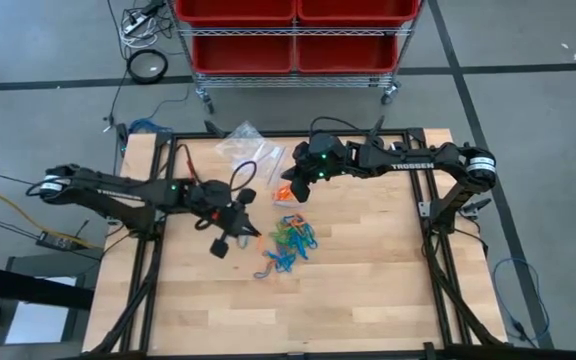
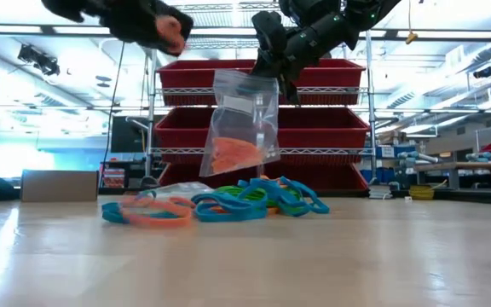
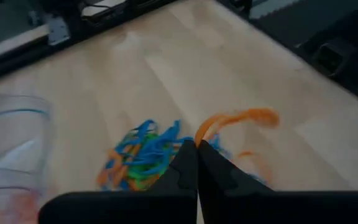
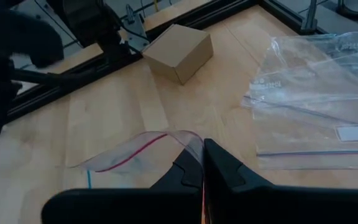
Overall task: Sort rubber bands
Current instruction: Put the orange rubber band into the transparent zip bag
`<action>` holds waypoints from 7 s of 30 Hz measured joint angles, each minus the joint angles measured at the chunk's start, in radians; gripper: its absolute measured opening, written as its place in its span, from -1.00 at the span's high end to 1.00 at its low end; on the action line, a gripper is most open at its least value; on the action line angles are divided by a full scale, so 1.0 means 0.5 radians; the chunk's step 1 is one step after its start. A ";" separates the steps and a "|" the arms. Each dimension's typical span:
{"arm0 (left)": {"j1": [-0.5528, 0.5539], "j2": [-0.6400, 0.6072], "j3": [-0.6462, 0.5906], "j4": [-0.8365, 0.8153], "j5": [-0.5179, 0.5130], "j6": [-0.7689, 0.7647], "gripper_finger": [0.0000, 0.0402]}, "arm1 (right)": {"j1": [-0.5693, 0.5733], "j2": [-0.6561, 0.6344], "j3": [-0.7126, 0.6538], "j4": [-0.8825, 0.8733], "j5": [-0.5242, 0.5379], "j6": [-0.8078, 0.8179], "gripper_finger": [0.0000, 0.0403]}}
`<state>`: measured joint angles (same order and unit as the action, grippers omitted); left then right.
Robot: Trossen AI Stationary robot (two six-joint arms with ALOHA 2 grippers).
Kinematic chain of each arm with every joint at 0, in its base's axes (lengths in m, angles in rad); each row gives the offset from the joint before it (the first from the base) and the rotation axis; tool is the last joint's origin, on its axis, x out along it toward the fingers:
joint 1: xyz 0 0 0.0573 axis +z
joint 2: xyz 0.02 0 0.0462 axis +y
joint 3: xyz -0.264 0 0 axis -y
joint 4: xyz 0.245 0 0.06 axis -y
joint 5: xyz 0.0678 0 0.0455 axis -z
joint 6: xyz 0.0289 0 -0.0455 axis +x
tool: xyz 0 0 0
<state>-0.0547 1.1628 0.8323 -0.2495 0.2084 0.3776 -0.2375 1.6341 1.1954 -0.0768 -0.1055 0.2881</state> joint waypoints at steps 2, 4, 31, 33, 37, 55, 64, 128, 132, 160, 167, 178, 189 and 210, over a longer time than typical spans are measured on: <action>0.000 0.013 0.056 -0.050 -0.077 0.035 1.00 | 0.000 0.000 0.000 0.000 0.000 0.000 1.00; 0.000 0.021 0.105 -0.068 -0.176 0.089 1.00 | 0.000 0.000 0.000 0.001 0.000 0.000 1.00; 0.115 0.479 0.505 -0.155 -1.145 0.758 0.98 | 0.058 0.000 0.000 0.075 0.040 0.099 1.00; 0.108 0.478 0.505 -0.126 -1.145 0.771 0.94 | 0.058 0.000 0.000 0.074 0.040 0.093 1.00; 0.095 0.462 0.506 -0.106 -1.145 0.808 0.73 | 0.058 0.000 0.000 0.074 0.039 0.089 1.00; 0.089 0.415 0.700 -0.441 -0.914 0.553 0.02 | 0.057 0.000 0.000 0.077 0.037 0.086 1.00; 0.078 0.375 0.908 -0.765 -0.588 0.346 0.04 | 0.058 0.000 0.000 0.079 0.016 0.087 1.00; -0.241 1.128 -0.552 1.343 0.412 -0.453 0.94 | -0.013 0.000 0.000 0.117 -0.053 0.045 1.00; -0.222 1.070 -0.552 1.274 0.412 -0.449 0.93 | -0.013 0.000 0.000 0.113 -0.053 0.044 1.00; -0.192 0.431 -0.200 0.099 0.116 -0.252 0.93 | 0.015 0.000 0.000 0.124 -0.031 0.050 1.00; -0.167 0.616 -0.275 0.310 0.153 -0.300 0.92 | 0.015 0.000 0.000 0.113 -0.041 0.050 1.00; -0.150 0.646 -0.275 0.359 0.199 -0.333 0.92 | 0.015 0.000 0.000 0.116 -0.039 0.049 1.00; -0.146 0.646 -0.274 0.359 0.204 -0.353 0.72 | 0.018 0.000 0.000 0.117 -0.039 0.048 1.00; -0.272 0.589 0.147 -0.092 -0.017 -0.085 0.99 | 0.018 0.000 0.000 0.113 -0.039 0.045 1.00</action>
<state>-0.1905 1.4574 0.9058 -0.2958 0.2000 0.3351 -0.2287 1.6341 1.1954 -0.0203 -0.1249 0.3107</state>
